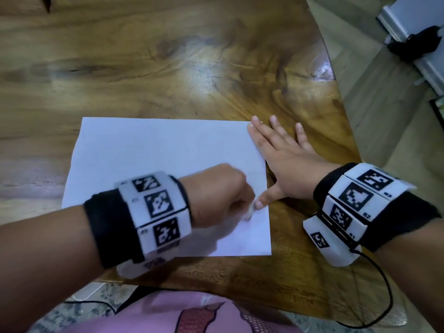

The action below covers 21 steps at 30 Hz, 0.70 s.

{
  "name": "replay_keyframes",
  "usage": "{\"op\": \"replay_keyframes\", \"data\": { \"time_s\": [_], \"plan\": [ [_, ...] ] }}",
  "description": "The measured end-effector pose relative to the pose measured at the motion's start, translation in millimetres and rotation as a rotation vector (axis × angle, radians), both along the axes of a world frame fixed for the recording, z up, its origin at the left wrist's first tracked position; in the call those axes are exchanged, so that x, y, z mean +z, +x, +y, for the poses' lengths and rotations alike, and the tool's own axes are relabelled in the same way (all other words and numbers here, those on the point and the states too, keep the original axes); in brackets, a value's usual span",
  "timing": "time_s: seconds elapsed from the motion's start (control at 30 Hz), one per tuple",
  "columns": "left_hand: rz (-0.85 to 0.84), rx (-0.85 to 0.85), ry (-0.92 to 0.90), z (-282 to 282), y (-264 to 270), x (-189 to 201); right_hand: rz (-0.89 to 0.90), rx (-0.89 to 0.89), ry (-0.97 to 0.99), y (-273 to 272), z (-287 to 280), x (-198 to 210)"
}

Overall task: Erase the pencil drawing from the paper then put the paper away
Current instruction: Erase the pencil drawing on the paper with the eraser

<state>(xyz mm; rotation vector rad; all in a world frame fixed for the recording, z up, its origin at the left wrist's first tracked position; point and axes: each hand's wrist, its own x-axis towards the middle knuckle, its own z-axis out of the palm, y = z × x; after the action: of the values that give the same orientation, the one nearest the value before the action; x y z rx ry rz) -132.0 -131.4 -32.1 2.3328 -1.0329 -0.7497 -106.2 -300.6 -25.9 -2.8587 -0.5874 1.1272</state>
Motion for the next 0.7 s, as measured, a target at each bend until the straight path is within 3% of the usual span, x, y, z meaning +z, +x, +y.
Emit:
{"op": "replay_keyframes", "data": {
  "time_s": [0.13,0.3,0.53,0.7],
  "plan": [
    [0.134,-0.066,0.052,11,-14,1,-0.008,0.006,-0.008,-1,0,0],
    [-0.089,0.049,-0.004,-14,19,4,-0.007,-0.004,0.013,-2,0,1],
    [0.073,-0.068,0.058,20,-12,0,-0.022,-0.003,0.001,-1,0,0],
    [-0.048,0.015,-0.007,-4,14,6,-0.013,-0.002,0.006,-2,1,1]
  ]
}}
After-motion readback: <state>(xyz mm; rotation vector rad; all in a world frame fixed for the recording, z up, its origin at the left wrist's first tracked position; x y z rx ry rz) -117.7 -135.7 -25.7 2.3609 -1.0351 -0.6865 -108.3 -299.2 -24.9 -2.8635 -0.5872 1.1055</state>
